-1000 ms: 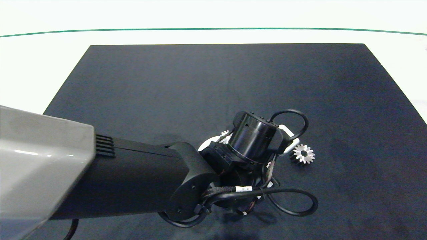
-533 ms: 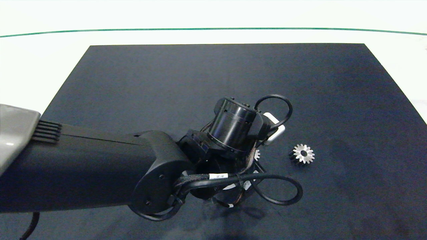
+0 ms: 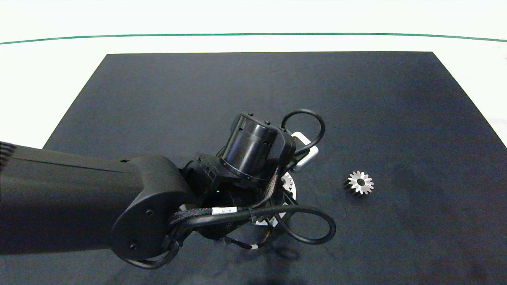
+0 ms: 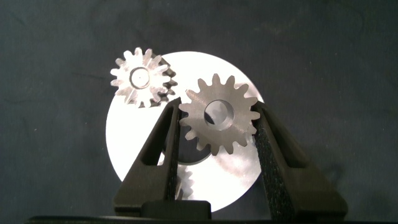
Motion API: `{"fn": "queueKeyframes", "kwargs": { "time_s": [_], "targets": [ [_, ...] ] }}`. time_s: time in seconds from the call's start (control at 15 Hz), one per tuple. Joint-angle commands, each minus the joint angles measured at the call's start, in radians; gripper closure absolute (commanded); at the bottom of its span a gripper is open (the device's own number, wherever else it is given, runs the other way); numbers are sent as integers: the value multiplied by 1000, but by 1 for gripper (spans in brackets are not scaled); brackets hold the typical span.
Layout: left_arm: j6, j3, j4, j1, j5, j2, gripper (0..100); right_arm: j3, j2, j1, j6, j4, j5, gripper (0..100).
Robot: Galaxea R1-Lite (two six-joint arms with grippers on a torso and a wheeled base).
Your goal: Remove an incorrectly installed larger gear and replace it with the correct smaller gear
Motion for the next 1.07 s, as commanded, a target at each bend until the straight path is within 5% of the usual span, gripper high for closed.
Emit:
{"fn": "queueKeyframes", "kwargs": {
  "time_s": [0.07, 0.47, 1.07],
  "targets": [
    [0, 12, -2, 2, 2, -11, 81, 3, -1, -1, -1, 2, -1, 0],
    [-3, 99, -3, -3, 4, -54, 81, 12, -5, -3, -1, 1, -1, 0],
    [-10, 105, -3, -32, 4, -64, 81, 12, -8, -15, -1, 1, -1, 0]
  ]
}}
